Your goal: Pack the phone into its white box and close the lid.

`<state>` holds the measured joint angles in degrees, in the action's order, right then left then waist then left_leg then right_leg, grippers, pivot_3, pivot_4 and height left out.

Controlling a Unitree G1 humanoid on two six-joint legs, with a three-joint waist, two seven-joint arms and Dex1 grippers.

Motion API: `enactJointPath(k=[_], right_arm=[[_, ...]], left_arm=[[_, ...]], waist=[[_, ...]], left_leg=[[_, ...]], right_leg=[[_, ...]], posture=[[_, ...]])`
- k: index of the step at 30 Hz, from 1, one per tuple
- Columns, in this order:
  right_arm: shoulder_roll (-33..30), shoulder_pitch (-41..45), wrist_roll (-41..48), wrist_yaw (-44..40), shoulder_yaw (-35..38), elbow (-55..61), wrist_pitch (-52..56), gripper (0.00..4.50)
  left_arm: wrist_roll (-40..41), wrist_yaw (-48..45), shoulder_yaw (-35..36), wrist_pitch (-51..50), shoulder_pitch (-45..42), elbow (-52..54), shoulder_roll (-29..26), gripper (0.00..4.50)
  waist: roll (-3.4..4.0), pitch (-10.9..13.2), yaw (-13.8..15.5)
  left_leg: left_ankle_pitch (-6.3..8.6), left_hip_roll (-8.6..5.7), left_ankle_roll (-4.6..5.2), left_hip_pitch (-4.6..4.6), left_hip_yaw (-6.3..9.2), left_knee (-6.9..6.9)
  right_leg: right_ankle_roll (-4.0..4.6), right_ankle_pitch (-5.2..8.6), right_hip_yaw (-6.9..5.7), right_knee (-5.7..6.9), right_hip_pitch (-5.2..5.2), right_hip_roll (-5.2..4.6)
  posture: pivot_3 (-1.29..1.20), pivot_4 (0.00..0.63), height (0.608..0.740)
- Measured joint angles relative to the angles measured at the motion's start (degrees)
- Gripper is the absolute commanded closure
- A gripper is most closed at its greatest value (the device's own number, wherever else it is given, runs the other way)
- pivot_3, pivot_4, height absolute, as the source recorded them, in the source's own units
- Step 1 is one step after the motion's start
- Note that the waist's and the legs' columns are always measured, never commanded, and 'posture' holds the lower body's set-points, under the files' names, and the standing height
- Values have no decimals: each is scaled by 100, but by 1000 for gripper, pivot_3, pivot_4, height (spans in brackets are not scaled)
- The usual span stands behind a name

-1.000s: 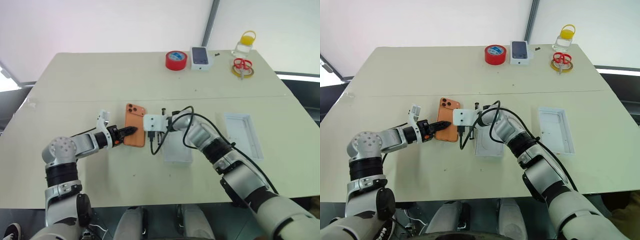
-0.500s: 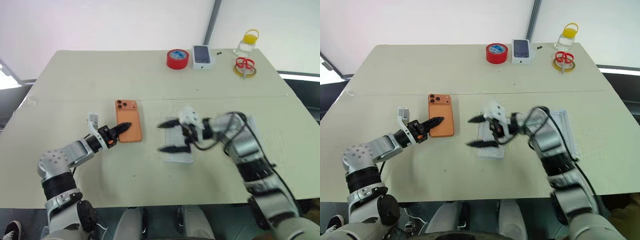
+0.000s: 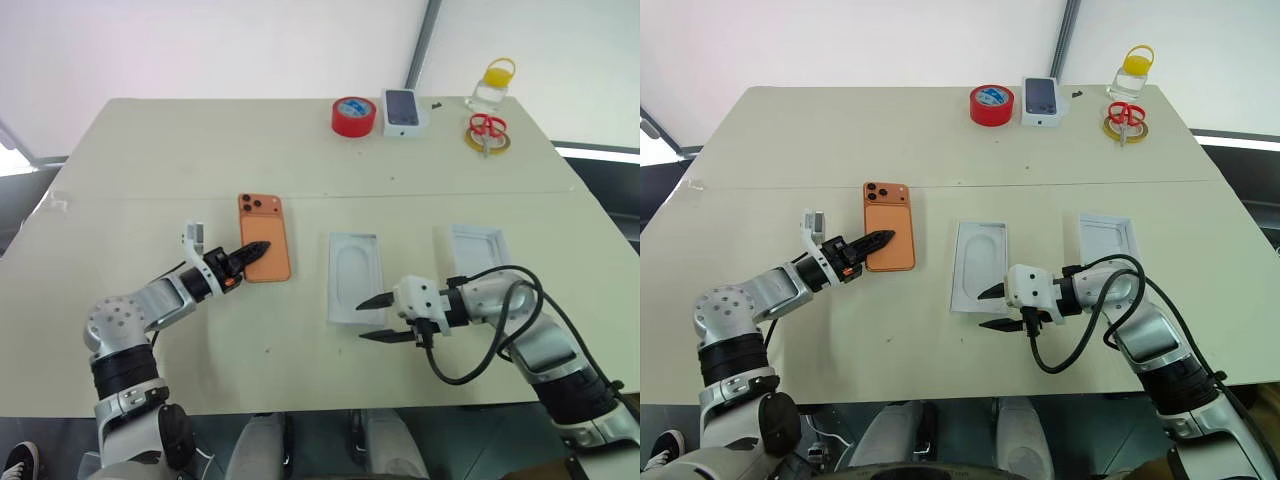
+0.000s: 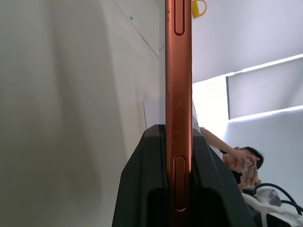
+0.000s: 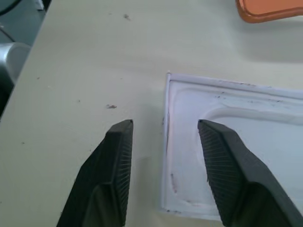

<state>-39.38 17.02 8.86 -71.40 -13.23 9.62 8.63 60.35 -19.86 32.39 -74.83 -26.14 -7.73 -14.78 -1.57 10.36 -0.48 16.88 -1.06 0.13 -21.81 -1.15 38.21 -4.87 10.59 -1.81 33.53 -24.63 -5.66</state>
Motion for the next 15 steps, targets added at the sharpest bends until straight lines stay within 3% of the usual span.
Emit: enactJointPath(k=[9, 13, 15], right_arm=[[-36, -97, -137, 106, -178, -102, -164, 1929], [-19, -94, -148, 225, -182, -109, -167, 3111], [-23, -93, -249, 288, -215, -148, -246, 3111]], left_arm=[[16, -36, -13, 31, -8, -100, -80, 4500], [30, -36, -16, 26, -18, -133, -80, 4500], [96, -33, -11, -16, -18, -143, -80, 4500]], waist=[[-2, 1, 7], [-3, 1, 6], [-3, 1, 4]], left_leg=[[0, 0, 1, -3, 2, 0], [0, 0, 2, -3, 2, 1], [0, 0, 2, -3, 2, 1]], right_leg=[[1, 0, -1, -4, 0, 0], [2, 0, -1, -3, 0, 0], [2, 0, -1, -3, 0, 0]], posture=[[0, 150, 740], [0, 150, 740], [0, 150, 740]])
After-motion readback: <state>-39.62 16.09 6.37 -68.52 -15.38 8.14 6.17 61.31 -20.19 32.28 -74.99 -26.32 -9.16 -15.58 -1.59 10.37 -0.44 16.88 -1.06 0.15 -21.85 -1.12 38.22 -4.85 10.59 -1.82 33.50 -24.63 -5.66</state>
